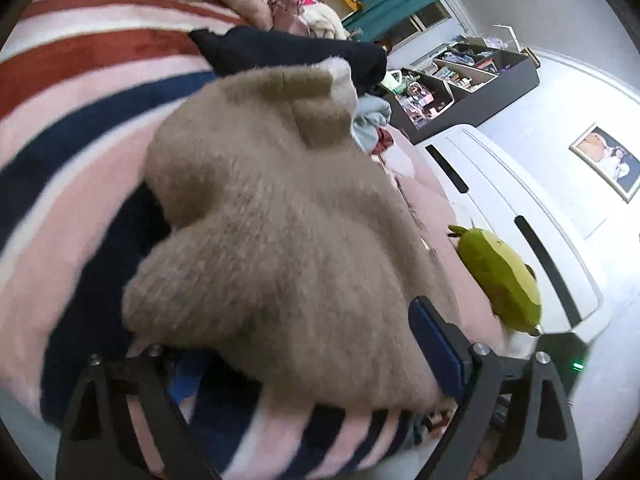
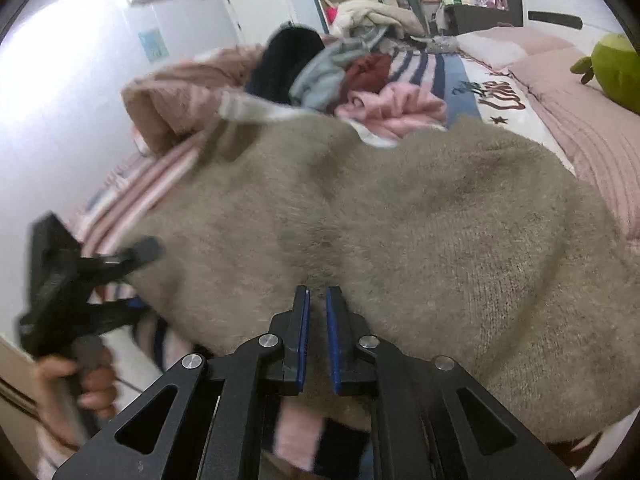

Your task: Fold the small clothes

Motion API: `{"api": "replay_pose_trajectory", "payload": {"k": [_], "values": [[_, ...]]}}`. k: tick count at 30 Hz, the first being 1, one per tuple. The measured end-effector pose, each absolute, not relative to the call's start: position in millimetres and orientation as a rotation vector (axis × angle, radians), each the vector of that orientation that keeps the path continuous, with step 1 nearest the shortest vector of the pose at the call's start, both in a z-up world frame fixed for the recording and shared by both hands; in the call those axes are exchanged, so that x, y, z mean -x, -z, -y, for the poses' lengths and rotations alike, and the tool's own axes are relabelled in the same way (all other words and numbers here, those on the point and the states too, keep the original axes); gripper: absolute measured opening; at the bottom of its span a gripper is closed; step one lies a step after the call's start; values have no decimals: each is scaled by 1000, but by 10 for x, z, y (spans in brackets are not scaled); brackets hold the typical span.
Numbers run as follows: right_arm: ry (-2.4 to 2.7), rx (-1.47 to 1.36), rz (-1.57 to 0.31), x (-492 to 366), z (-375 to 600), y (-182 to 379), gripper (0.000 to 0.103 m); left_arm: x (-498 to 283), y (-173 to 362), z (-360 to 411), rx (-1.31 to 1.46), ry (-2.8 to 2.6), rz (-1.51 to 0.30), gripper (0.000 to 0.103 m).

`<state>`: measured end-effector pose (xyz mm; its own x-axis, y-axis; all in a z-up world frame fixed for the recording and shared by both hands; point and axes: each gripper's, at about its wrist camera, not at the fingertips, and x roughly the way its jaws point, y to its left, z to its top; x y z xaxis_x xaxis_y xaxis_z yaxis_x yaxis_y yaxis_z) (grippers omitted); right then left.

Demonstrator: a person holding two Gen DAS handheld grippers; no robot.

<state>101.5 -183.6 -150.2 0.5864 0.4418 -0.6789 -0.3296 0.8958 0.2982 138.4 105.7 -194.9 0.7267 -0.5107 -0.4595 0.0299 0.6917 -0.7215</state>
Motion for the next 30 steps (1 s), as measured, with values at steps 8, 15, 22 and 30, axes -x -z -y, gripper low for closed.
{"api": "replay_pose_trajectory", "payload": {"k": [8, 15, 22, 30], "values": [[-484, -142, -878, -1008, 1791, 1669, 5, -1466, 1770, -1006, 657, 301, -639, 25], [-529, -331, -801, -985, 2300, 1459, 5, -1414, 1152, -467, 319, 362, -537, 23], [-338, -398, -639, -736, 3415, 1113, 7, -1459, 750, 208, 70, 479, -496, 23], [-198, -506, -570, -389, 4271, 1122, 7, -1444, 843, 1572, -203, 705, -537, 22]]}}
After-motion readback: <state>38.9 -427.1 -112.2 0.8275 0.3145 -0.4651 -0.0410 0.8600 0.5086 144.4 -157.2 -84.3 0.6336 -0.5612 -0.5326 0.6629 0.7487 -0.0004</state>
